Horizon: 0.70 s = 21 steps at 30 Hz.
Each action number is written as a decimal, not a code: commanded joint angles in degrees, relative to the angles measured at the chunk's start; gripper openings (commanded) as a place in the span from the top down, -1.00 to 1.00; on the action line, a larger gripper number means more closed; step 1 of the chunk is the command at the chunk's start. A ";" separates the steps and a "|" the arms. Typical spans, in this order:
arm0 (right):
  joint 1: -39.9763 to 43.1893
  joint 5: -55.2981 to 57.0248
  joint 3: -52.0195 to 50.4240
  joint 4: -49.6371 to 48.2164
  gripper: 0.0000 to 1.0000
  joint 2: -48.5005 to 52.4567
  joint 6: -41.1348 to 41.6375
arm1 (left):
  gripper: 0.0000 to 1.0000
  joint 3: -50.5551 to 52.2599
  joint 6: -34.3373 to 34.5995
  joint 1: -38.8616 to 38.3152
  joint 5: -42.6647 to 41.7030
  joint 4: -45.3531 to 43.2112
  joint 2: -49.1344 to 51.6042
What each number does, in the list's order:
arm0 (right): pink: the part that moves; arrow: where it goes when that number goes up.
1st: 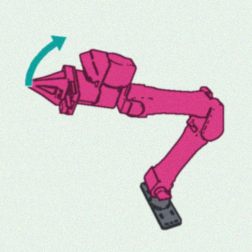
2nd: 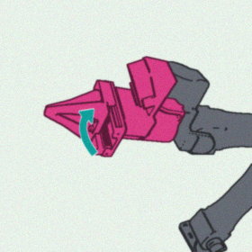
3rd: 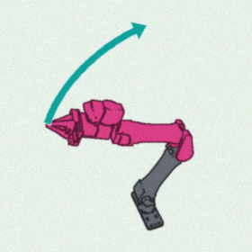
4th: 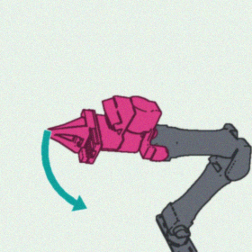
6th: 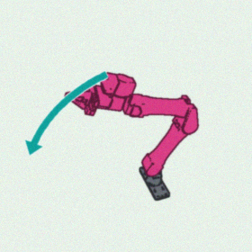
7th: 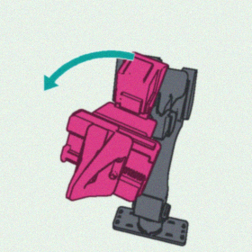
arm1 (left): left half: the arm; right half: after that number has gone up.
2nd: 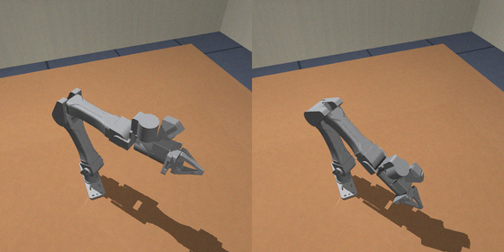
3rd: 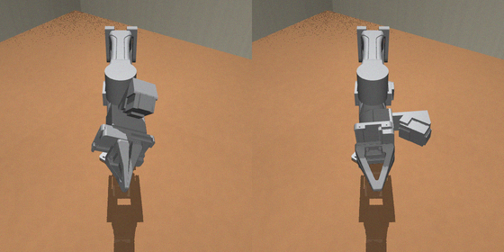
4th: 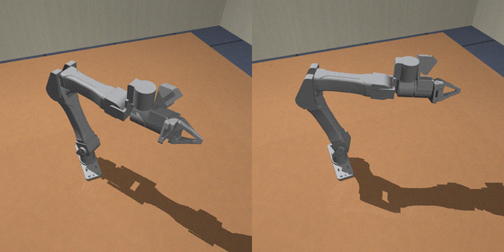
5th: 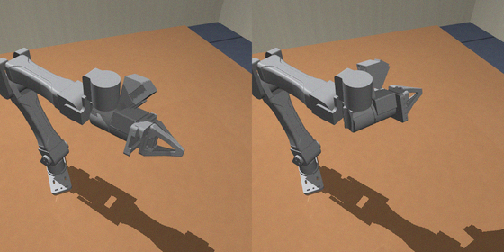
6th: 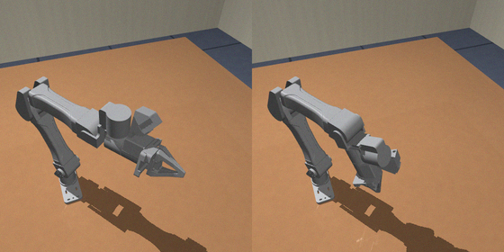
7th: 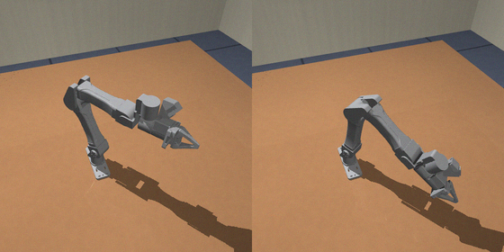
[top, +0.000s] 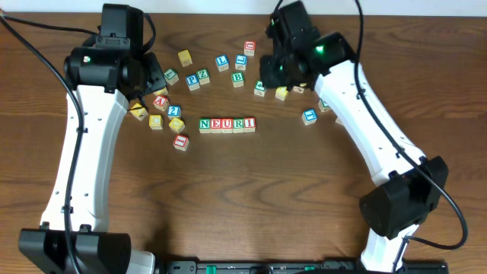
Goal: Spell out NEURIPS
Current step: 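Raise the right gripper back toward the right side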
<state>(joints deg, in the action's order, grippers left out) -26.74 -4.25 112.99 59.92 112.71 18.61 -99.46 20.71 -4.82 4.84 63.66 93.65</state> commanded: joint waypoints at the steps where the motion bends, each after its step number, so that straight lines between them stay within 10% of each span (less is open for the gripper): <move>1: 0.79 3.98 1.70 -0.81 0.33 -0.50 -1.55 | 0.14 -0.13 -0.76 0.26 0.15 0.20 0.72; 21: 4.17 4.17 1.64 -1.84 -0.12 2.75 -0.20 | 0.13 -0.13 -0.79 0.26 0.15 0.44 0.72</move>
<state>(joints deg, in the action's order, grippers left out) -23.46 -0.64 113.84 58.06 114.69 17.69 -99.46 20.71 -4.82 4.82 63.92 93.65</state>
